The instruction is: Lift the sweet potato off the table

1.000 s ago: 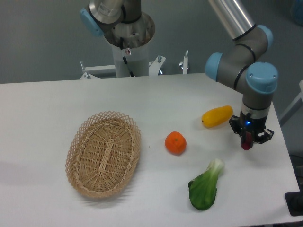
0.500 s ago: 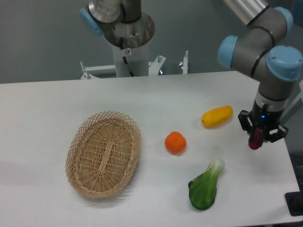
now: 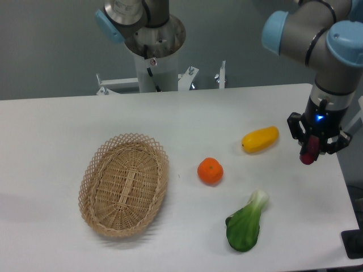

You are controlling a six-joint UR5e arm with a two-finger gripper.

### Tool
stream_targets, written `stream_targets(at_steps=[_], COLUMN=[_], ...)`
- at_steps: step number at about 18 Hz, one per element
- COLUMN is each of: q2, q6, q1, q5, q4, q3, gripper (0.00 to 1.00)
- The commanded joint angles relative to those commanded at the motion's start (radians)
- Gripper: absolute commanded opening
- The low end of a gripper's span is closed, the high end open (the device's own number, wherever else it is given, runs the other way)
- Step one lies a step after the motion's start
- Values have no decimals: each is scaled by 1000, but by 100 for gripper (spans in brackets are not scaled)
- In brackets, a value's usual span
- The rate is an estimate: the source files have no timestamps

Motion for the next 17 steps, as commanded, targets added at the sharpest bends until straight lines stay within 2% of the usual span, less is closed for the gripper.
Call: stream_targets(at_steps=[7,17], q2=[11,17], q6=[-15,-29], q1=[-38,-51], q5=[2,2], q4=[2,2], q3=[0,0], gripper=[25,25])
